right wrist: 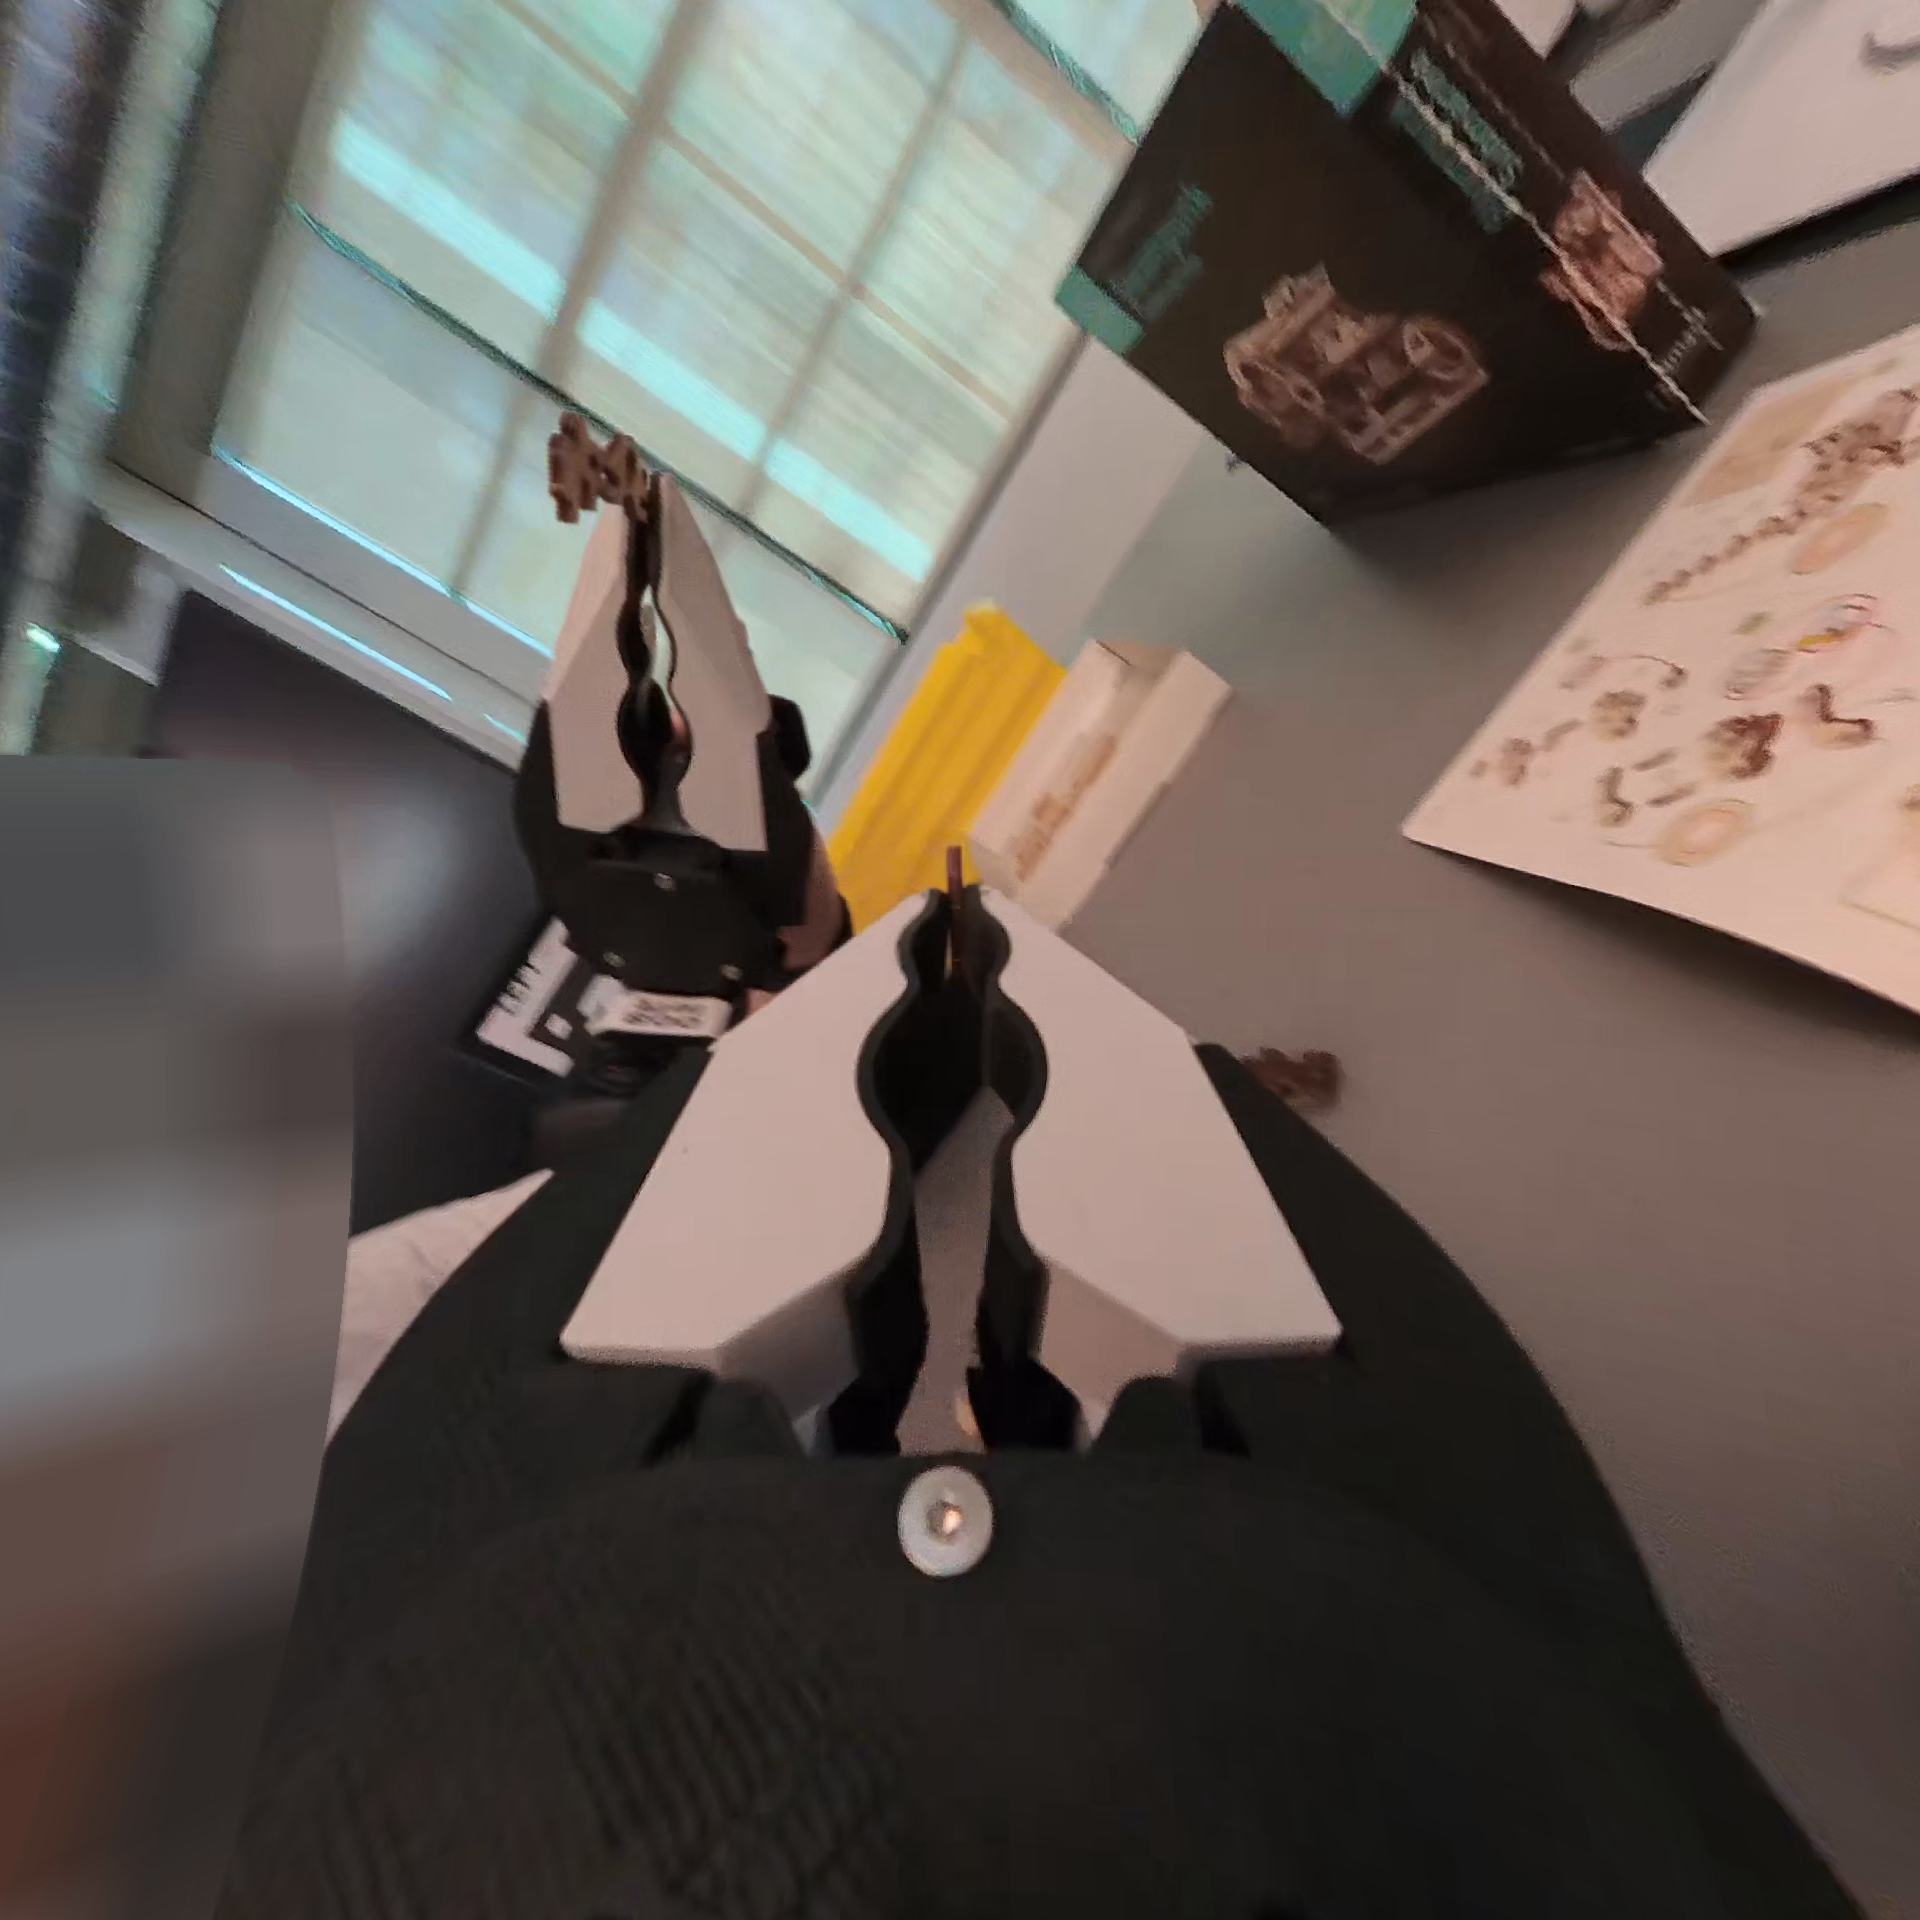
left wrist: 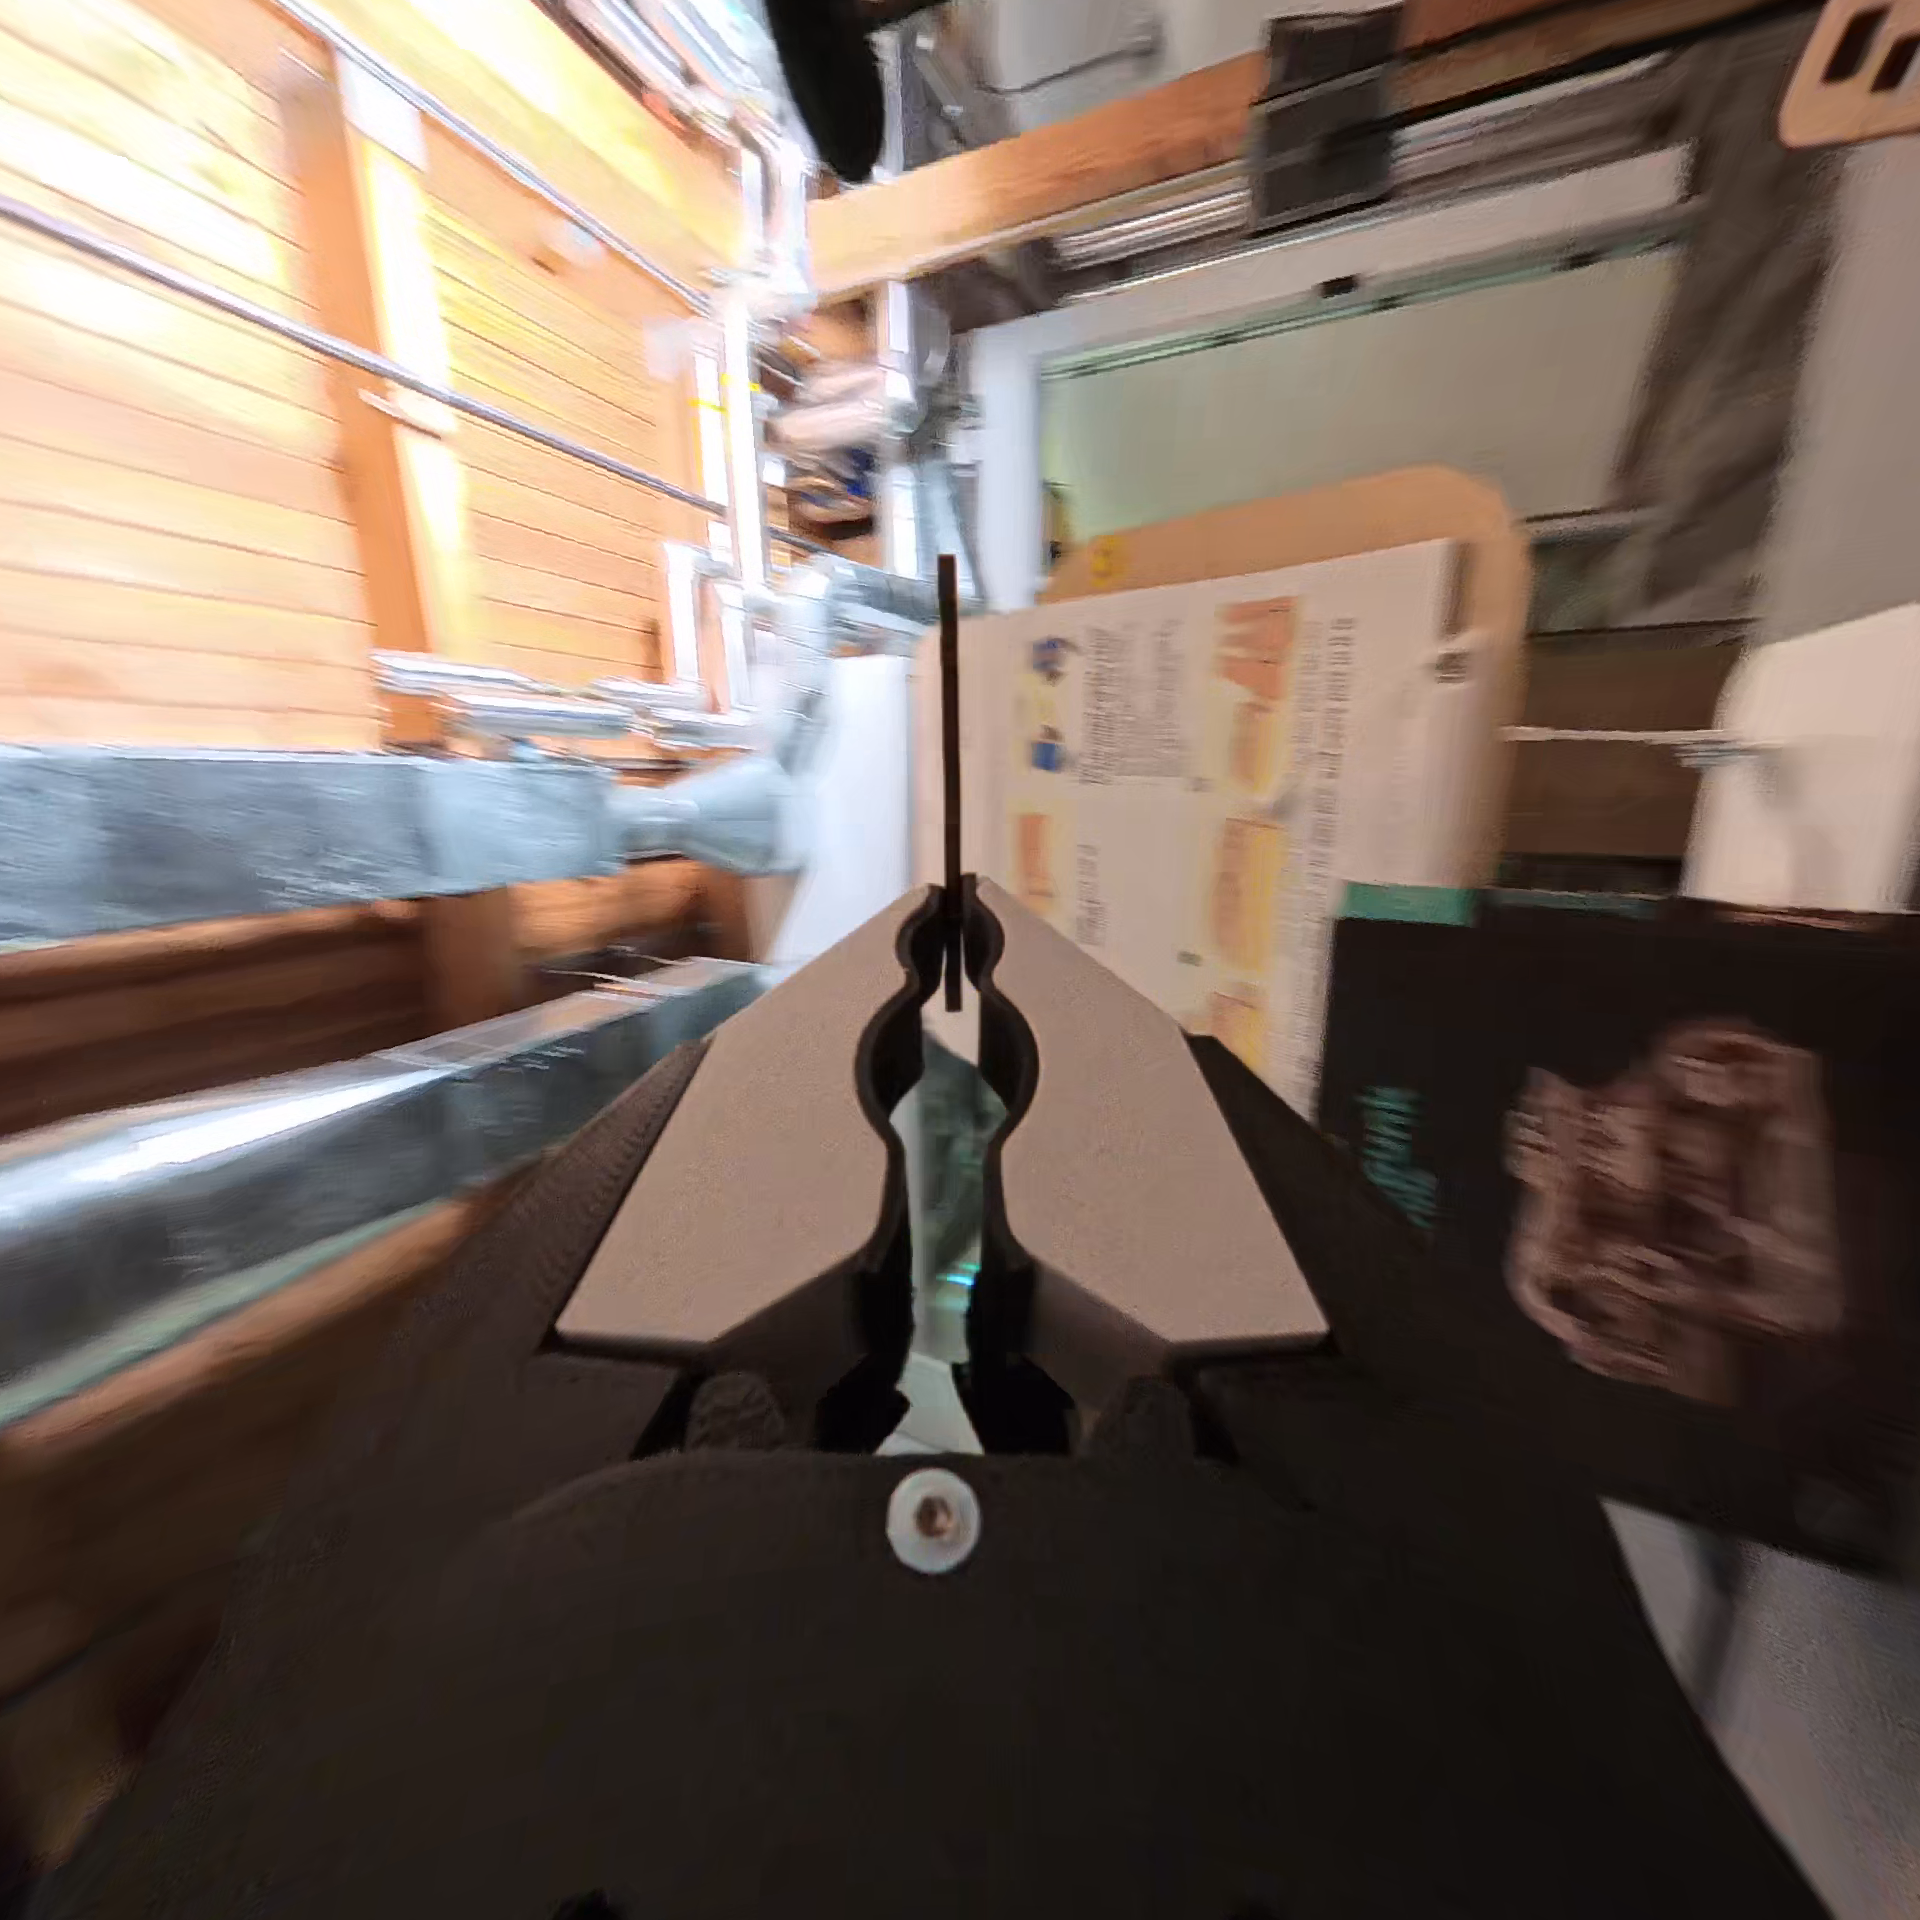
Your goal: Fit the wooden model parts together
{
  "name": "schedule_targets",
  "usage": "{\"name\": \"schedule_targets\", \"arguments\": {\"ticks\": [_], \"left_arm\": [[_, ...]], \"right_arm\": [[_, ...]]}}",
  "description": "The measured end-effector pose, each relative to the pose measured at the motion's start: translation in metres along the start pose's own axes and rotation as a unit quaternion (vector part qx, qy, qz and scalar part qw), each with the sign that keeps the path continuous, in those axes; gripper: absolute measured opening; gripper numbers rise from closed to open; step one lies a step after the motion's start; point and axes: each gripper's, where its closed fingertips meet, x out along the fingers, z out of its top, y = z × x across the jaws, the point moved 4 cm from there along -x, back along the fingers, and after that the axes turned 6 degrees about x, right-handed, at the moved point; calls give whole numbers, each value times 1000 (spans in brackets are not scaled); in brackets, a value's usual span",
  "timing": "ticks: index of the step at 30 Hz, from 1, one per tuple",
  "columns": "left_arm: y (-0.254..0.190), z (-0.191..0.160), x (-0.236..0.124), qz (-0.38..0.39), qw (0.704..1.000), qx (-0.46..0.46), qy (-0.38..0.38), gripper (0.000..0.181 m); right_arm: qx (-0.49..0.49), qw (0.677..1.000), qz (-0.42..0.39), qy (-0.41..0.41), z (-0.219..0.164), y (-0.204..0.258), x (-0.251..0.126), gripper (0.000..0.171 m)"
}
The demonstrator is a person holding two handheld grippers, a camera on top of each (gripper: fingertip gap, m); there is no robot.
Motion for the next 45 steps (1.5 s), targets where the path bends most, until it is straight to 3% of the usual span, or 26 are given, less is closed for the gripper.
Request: {"name": "schedule_targets", "arguments": {"ticks": [4,8,13,25,35,45], "left_arm": [[14,18,25,94,992,78,-28,0],[12,27,36,133,989,67,-22,0],[3,36,23,182,976,114,-45,0],[4,40,15,197,970,121,-70,0],[-3,41,16,191,970,129,-74,0],[-12,43,18,178,972,132,-75,0]], "right_arm": [[33,995,34,-93,-2,12,-4,0],[58,991,36,-115,-11,13,-10,0],[77,990,24,-115,-15,-2,-20,0],[214,972,73,-68,-36,-11,-5,0],[175,967,48,-178,-13,-5,-33,0],[140,967,36,-210,-7,-8,-40,0]]}}
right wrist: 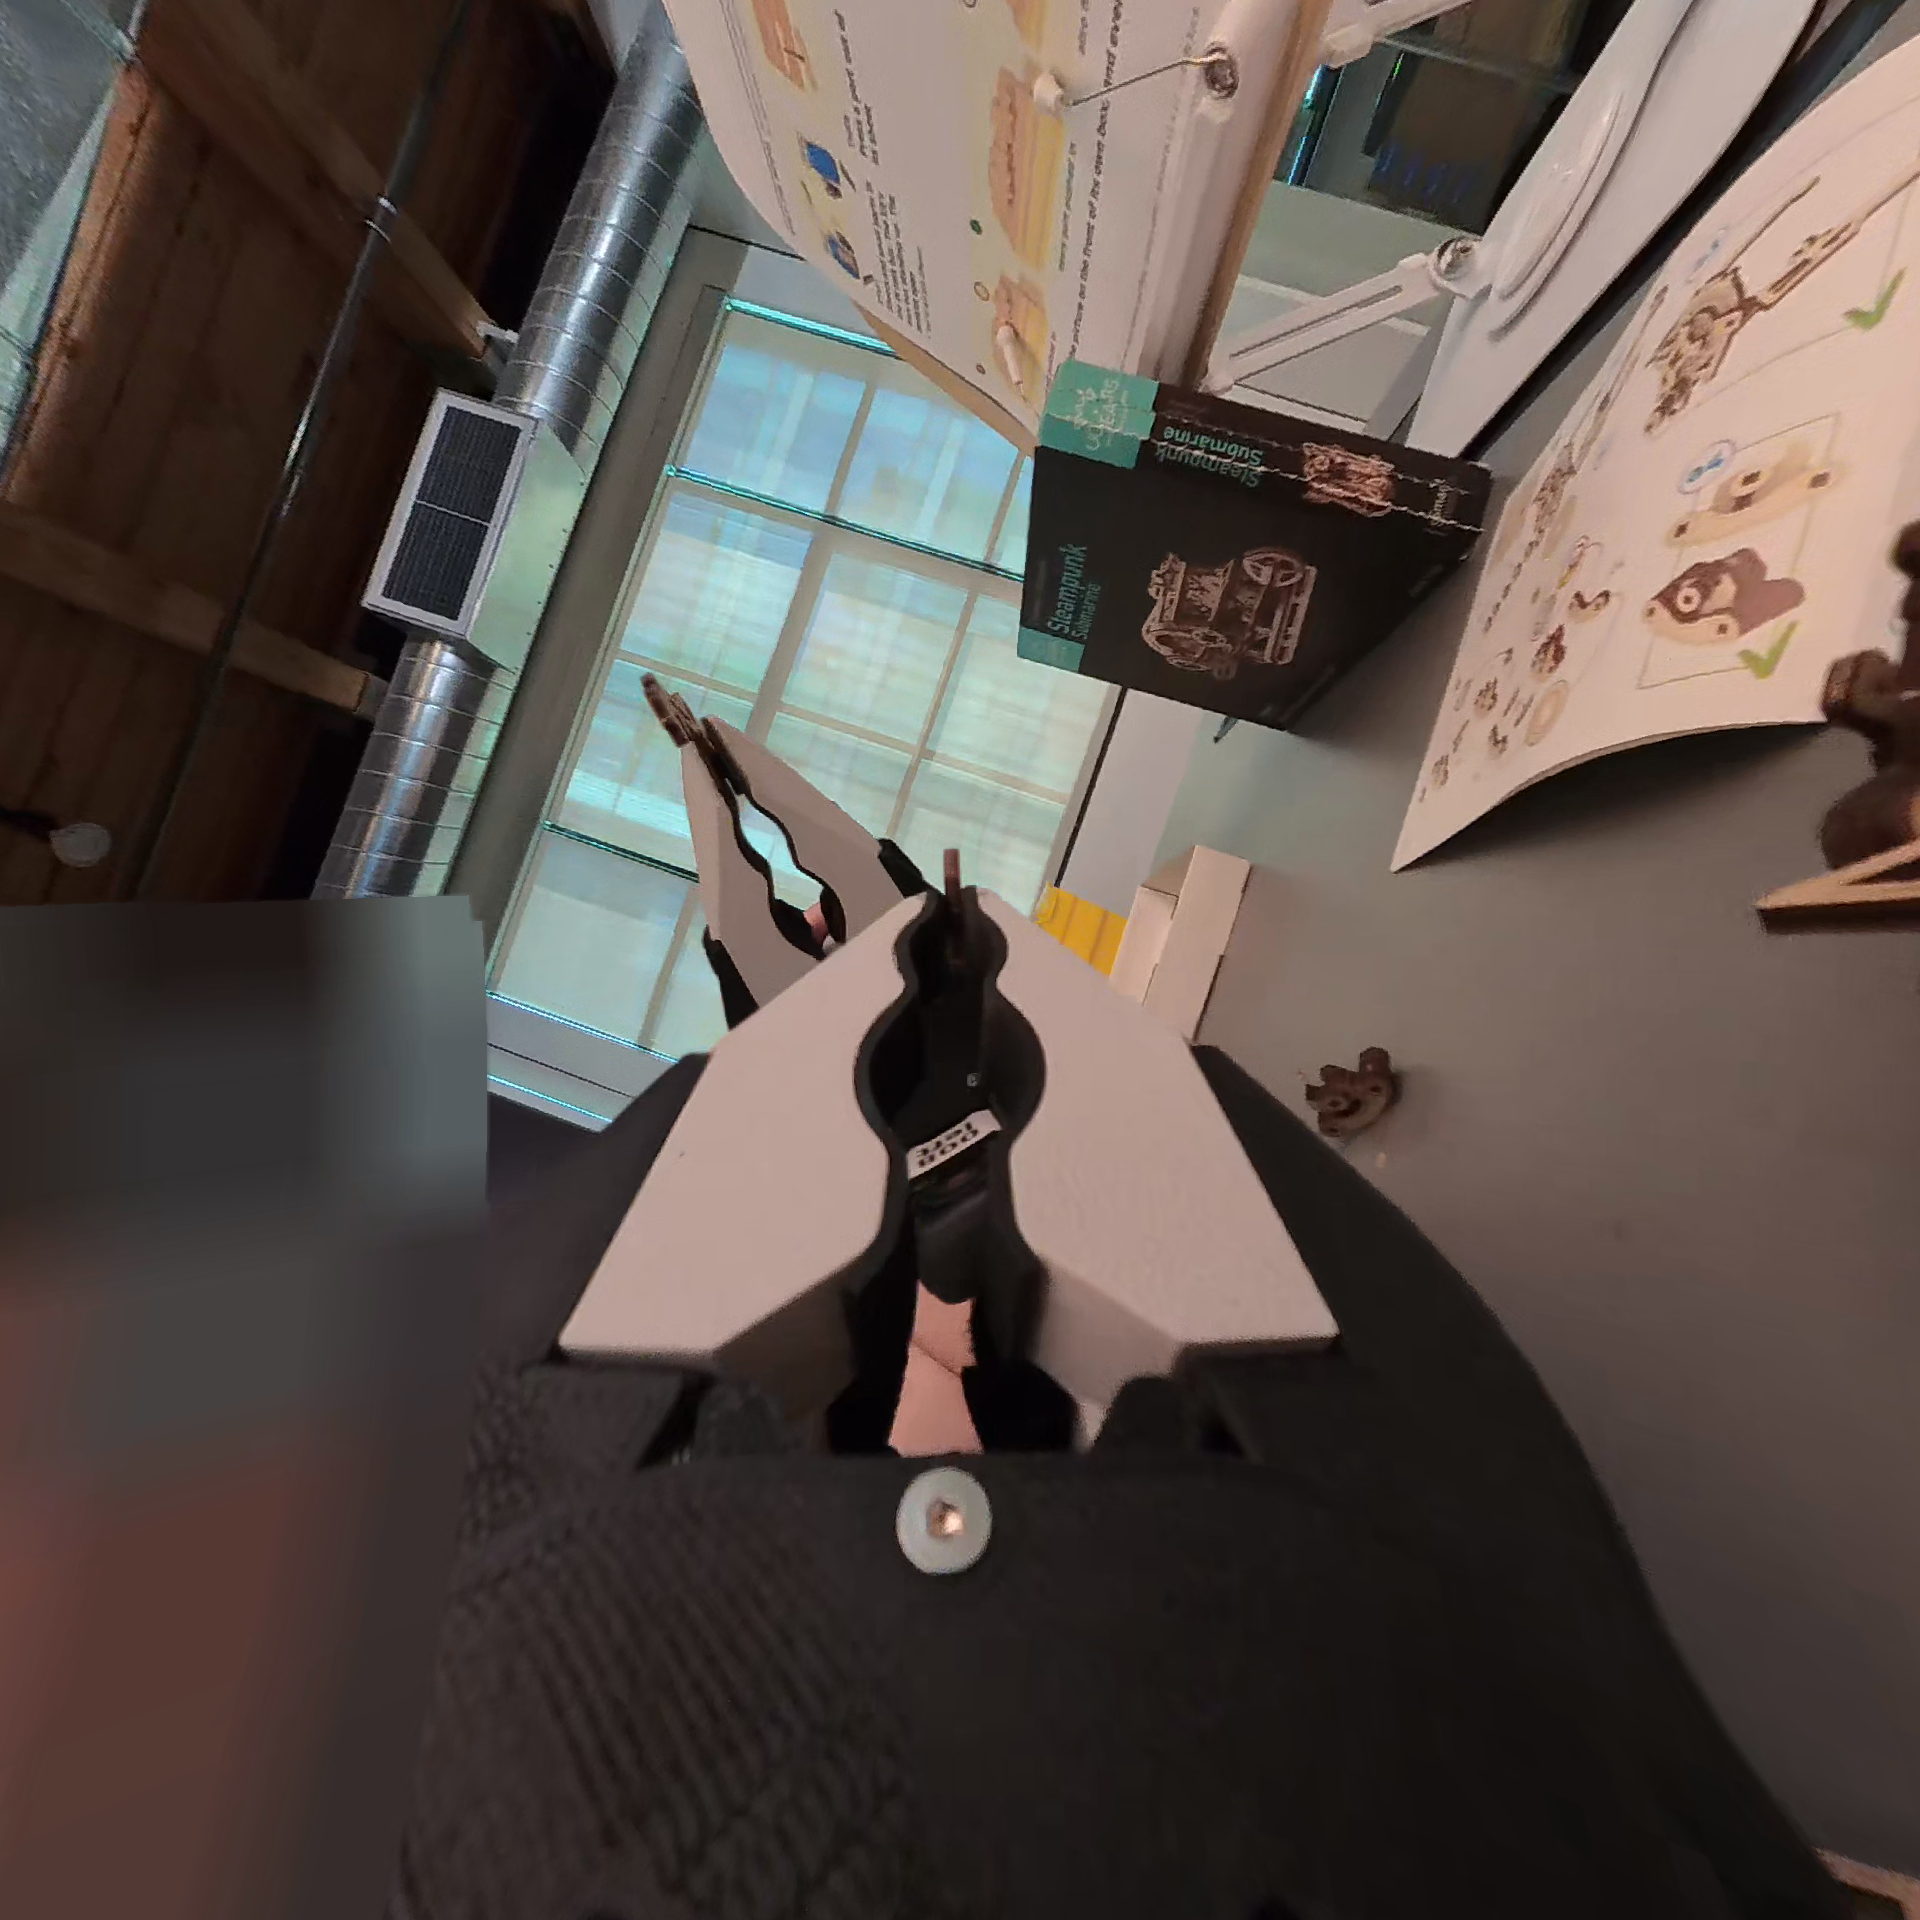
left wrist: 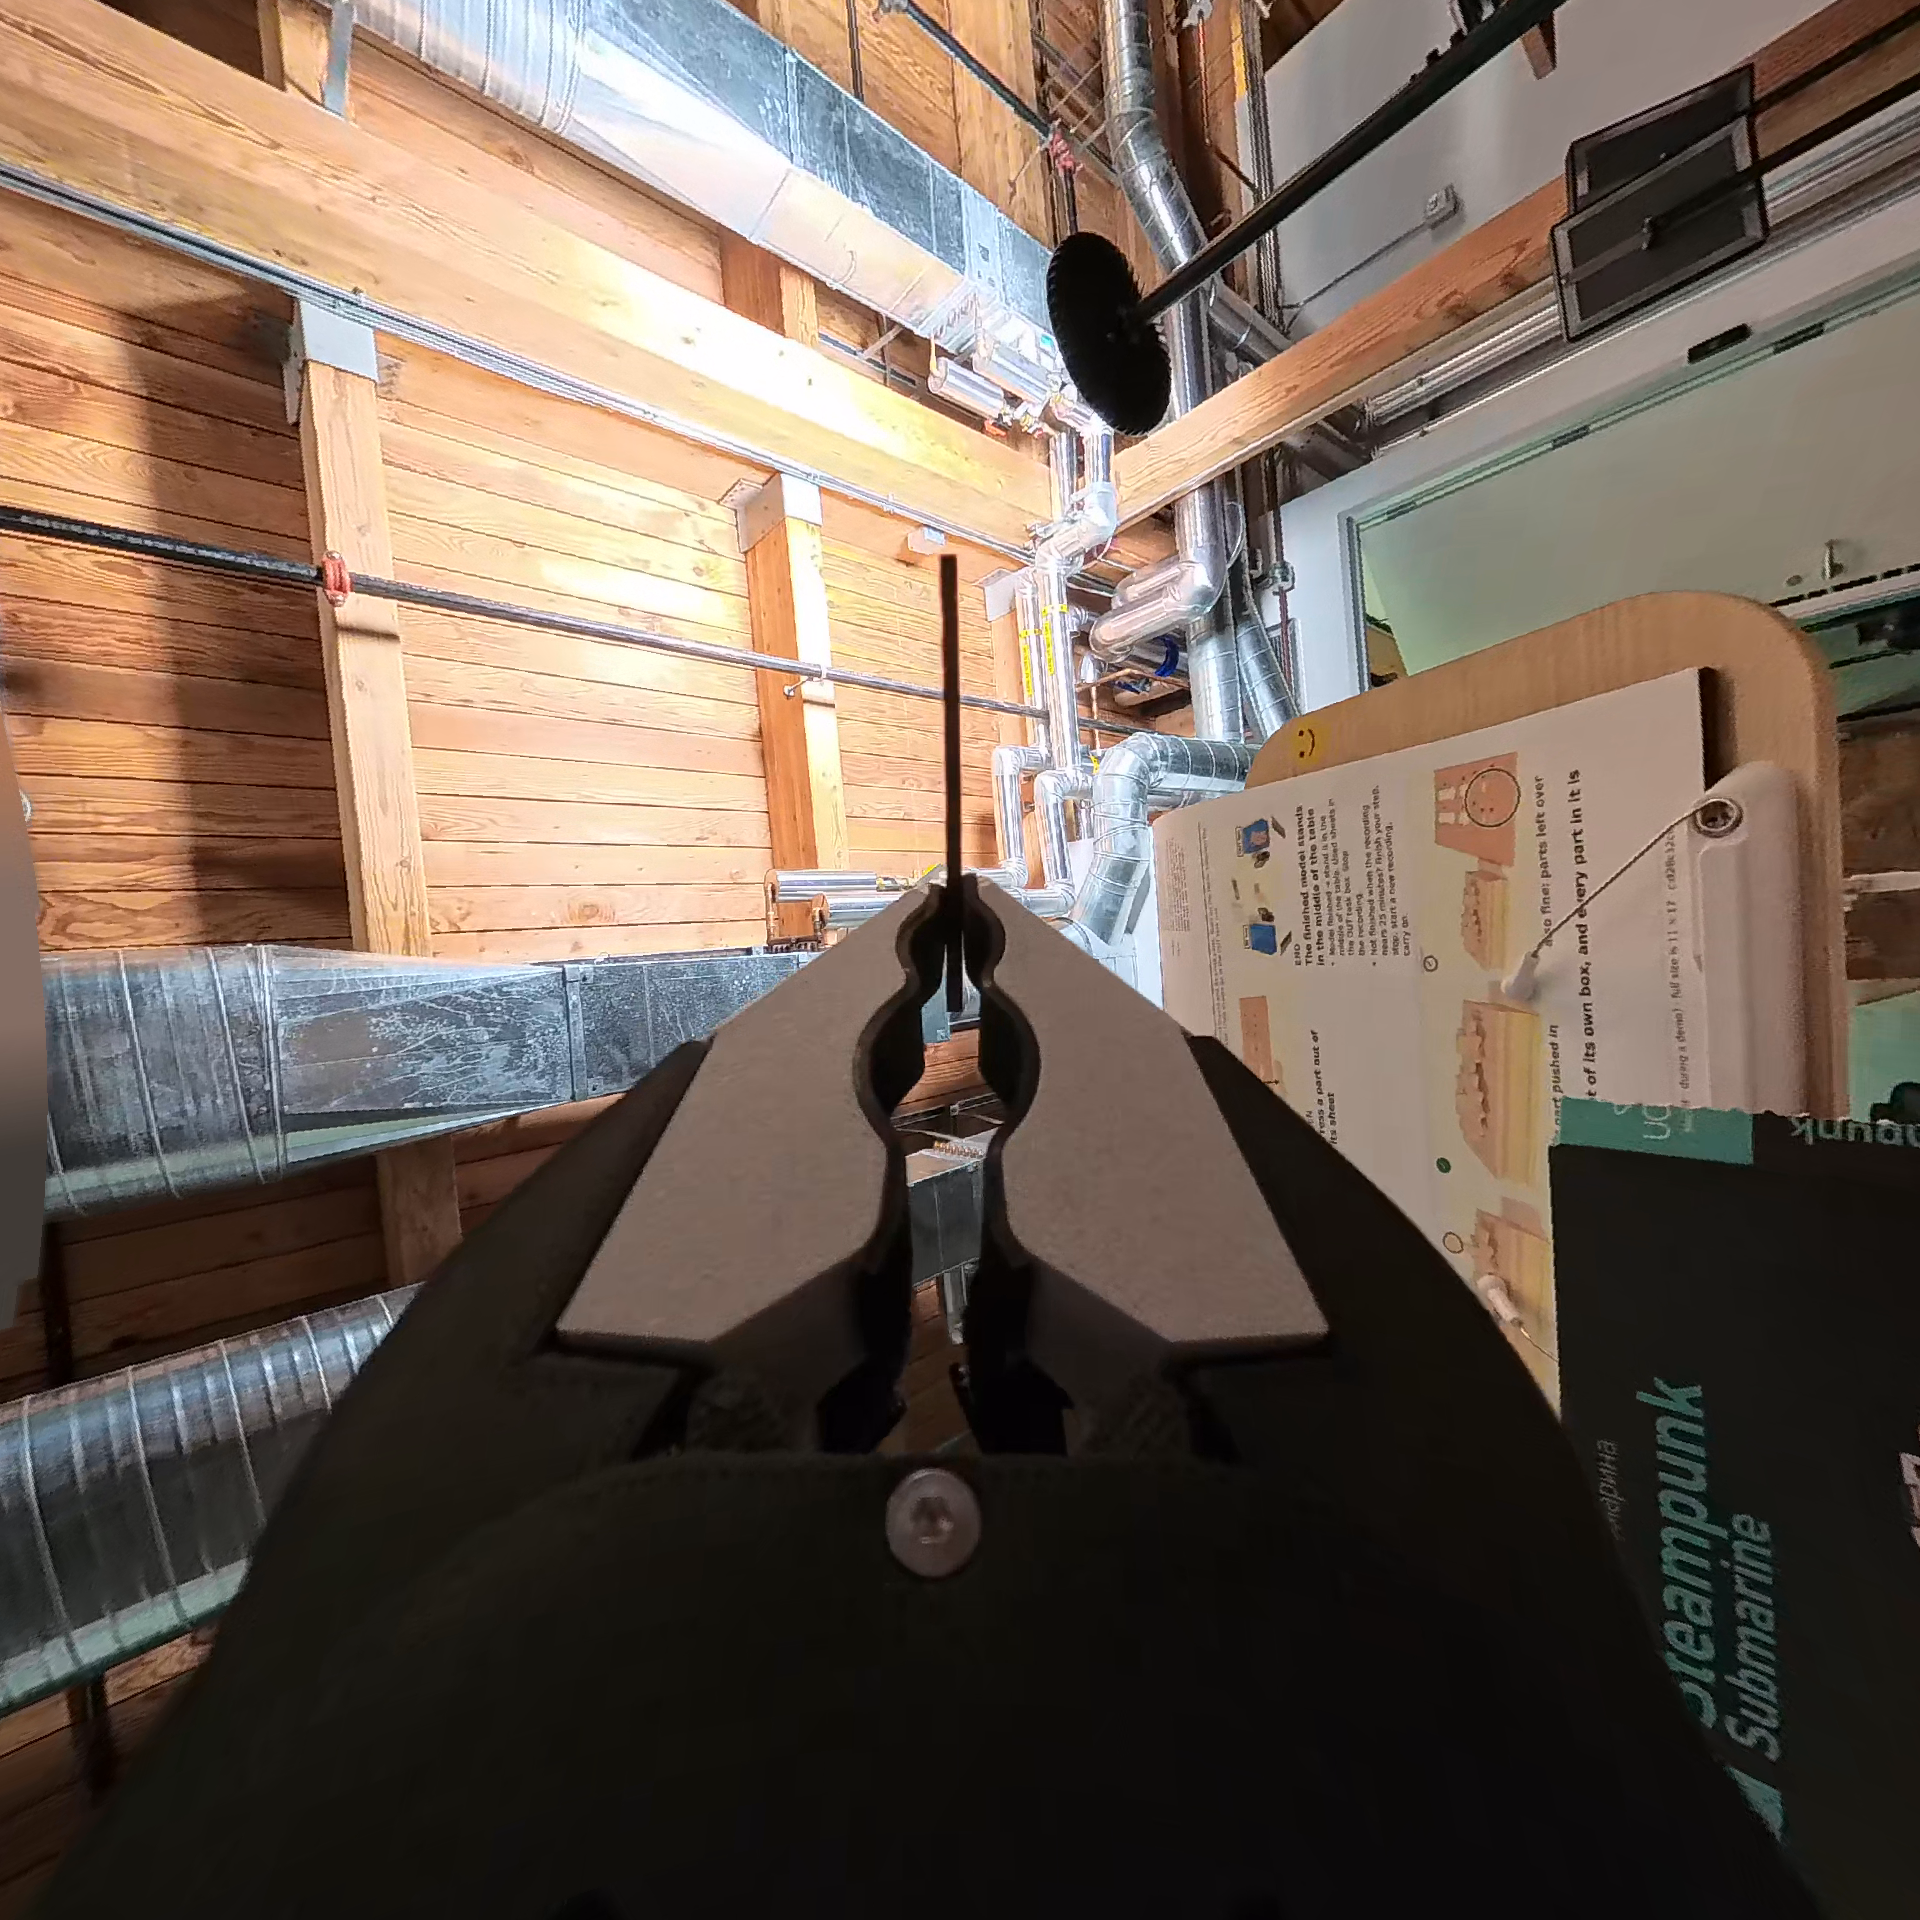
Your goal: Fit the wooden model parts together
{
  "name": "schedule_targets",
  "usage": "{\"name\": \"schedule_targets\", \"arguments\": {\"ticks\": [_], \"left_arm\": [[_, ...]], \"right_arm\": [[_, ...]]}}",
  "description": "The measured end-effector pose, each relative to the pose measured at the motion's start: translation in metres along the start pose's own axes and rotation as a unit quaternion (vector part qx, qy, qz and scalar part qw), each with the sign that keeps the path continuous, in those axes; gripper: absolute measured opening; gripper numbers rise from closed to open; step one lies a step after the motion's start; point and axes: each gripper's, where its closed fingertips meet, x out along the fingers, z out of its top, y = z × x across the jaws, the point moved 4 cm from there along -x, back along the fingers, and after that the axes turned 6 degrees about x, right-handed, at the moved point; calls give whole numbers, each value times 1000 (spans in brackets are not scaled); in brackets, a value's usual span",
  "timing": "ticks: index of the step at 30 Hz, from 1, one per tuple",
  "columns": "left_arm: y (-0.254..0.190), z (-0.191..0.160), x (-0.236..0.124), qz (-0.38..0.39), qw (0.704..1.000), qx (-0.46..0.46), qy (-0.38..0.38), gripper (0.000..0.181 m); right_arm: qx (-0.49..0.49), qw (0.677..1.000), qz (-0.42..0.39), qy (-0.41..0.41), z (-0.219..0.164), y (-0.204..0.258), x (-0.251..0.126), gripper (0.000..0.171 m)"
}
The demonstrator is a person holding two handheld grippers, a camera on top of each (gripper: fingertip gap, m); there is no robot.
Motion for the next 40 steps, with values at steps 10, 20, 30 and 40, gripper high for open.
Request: {"name": "schedule_targets", "arguments": {"ticks": [10,20,30,40], "left_arm": [[-4,3,0,-10,1000,-5,-4,0],[-16,6,-1,-33,999,3,-6,0],[-23,9,-1,-47,999,12,-6,0],[-28,17,-2,-61,998,12,-9,0]], "right_arm": [[1,1000,-2,-12,3,-4,-2,0],[41,999,-7,-21,2,-16,-3,0],[64,997,-6,-39,7,-22,-6,0],[92,994,-10,-55,11,-29,-7,0]]}}
